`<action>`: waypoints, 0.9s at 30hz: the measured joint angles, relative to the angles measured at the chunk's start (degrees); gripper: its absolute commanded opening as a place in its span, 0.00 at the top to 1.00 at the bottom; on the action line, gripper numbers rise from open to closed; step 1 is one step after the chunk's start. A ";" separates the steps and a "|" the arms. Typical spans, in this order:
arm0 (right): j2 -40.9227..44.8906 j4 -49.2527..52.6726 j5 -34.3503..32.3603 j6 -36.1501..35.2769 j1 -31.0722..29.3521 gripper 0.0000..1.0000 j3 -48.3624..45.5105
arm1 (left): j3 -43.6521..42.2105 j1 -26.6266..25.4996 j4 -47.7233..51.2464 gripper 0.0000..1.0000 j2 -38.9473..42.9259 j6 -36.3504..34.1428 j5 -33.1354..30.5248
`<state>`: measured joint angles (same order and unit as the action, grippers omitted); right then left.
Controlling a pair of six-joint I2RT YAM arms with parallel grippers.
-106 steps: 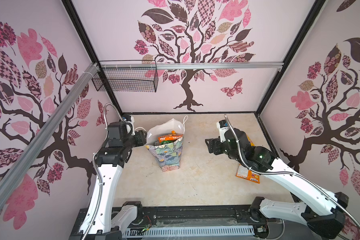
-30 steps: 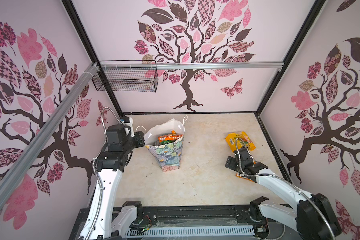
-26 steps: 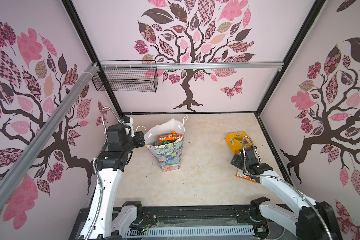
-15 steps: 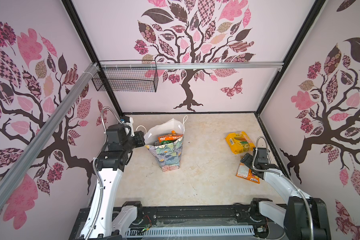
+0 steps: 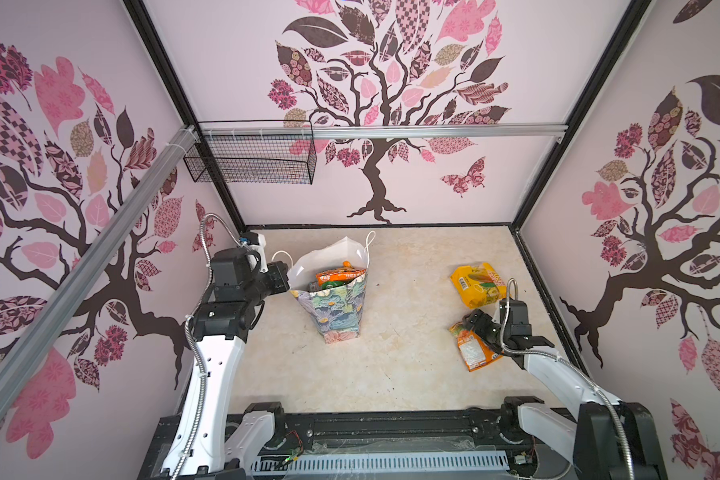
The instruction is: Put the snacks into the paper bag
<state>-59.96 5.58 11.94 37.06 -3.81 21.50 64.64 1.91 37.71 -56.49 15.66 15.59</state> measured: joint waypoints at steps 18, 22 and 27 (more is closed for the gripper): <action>-1.22 18.34 -10.91 -5.55 -21.88 0.39 16.04 | -0.04 0.09 -0.39 0.96 0.00 0.57 0.15; -1.46 22.91 -15.13 -6.62 -22.91 0.42 15.69 | -0.04 0.11 -0.39 0.96 0.00 0.59 0.17; -3.82 24.48 -17.00 -7.85 -22.86 0.48 15.58 | -0.04 0.13 -0.39 0.96 0.00 0.59 0.17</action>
<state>-63.79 30.06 -5.06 29.21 -26.68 37.08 64.60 2.04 37.32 -56.49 16.25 15.77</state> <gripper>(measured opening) 0.538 0.050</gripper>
